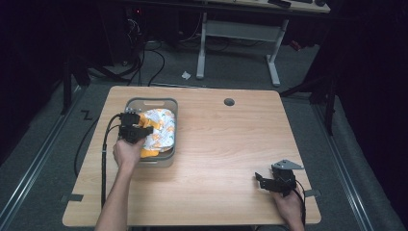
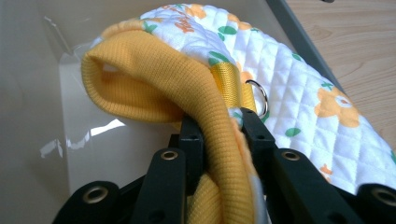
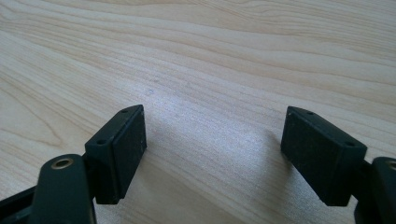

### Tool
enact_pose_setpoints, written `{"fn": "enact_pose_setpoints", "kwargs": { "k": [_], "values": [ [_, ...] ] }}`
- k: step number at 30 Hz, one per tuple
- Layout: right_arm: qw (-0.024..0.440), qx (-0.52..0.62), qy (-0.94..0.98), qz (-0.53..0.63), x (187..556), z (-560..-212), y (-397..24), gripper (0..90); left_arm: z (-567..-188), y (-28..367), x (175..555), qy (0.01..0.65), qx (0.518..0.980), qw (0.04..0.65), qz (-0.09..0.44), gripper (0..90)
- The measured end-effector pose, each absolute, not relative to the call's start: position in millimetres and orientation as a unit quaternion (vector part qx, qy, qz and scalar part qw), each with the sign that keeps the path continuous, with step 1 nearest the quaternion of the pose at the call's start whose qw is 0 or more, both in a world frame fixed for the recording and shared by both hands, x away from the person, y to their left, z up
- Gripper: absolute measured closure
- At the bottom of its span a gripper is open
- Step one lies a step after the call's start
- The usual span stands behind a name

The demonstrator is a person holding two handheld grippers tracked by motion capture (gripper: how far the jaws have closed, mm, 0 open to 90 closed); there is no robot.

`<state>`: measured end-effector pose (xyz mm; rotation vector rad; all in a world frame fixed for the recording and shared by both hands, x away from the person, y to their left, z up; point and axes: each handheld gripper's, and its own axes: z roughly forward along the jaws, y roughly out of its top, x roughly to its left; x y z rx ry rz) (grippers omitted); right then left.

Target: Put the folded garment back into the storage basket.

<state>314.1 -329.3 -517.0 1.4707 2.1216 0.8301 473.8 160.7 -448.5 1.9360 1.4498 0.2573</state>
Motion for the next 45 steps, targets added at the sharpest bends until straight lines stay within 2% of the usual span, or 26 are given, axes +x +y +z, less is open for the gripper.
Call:
{"fn": "enact_pose_setpoints", "kwargs": {
  "k": [4, 10, 14, 19, 30, 45],
  "values": [
    [0.213, 0.530, 0.765, 0.299, 314.1, -517.0, -329.4, 22.6, -450.1, 157.6, 478.2, 0.568, 0.754, 0.318, 0.089, 69.7],
    [0.213, 0.530, 0.764, 0.299, 314.1, -517.0, -329.4, 22.6, -447.1, 155.1, 475.6, 0.574, 0.750, 0.303, 0.125, 46.8],
    [0.214, 0.531, 0.764, 0.299, 314.1, -517.0, -329.4, 22.6, -439.8, 155.2, 469.6, 0.567, 0.748, 0.308, 0.155, 40.5],
    [0.213, 0.530, 0.764, 0.299, 314.1, -517.0, -329.4, 22.6, -430.1, 154.9, 459.8, 0.551, 0.746, 0.332, 0.172, 38.9],
    [0.214, 0.530, 0.764, 0.300, 314.2, -517.1, -329.4, 22.6, -414.8, 152.0, 437.6, 0.529, 0.736, 0.388, 0.167, 38.0],
    [0.213, 0.531, 0.764, 0.300, 314.2, -517.1, -329.3, 22.6, -413.3, 141.4, 417.8, 0.508, 0.737, 0.414, 0.167, 39.0]
  ]
}}
